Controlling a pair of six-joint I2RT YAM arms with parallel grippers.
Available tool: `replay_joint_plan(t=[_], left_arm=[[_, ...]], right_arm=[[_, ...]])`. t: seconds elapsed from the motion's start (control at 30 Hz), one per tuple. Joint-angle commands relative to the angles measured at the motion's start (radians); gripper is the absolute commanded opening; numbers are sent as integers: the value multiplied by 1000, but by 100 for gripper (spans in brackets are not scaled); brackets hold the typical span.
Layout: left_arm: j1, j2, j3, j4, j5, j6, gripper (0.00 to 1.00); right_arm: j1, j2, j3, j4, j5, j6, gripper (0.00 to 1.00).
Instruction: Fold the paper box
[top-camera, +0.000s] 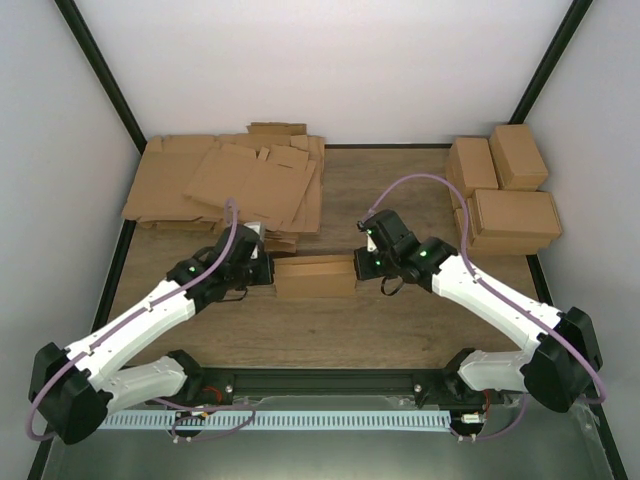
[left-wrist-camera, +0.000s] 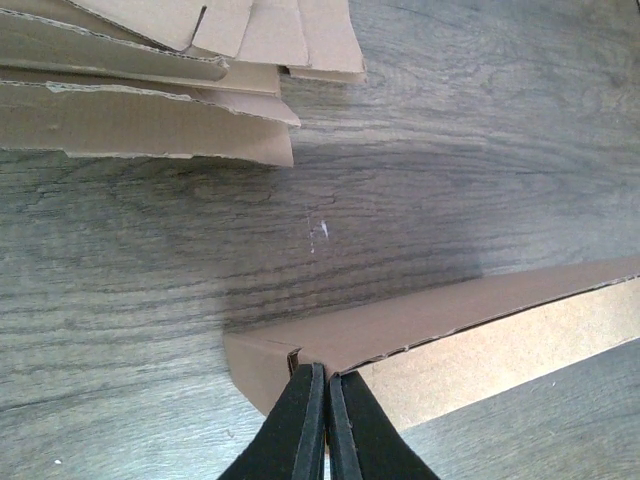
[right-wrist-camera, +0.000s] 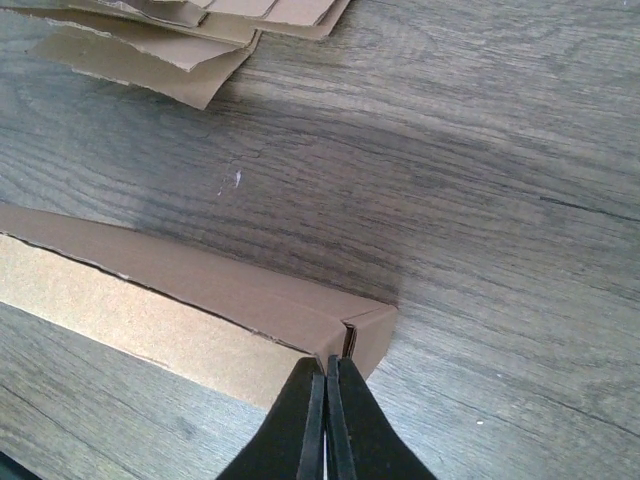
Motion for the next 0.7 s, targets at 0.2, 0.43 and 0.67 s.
replay_joint_plan(t=[0.2, 0.43, 0.67], left_arm=[[-7, -22, -37, 80, 8, -87, 4], [-22, -93, -105, 131, -23, -128, 4], [-44, -108, -151, 171, -30, -136, 4]], right_arm=[[43, -14, -14, 18, 45, 93, 1], [60, -28, -70, 60, 79, 121, 1], [65, -66, -118, 100, 101, 131, 1]])
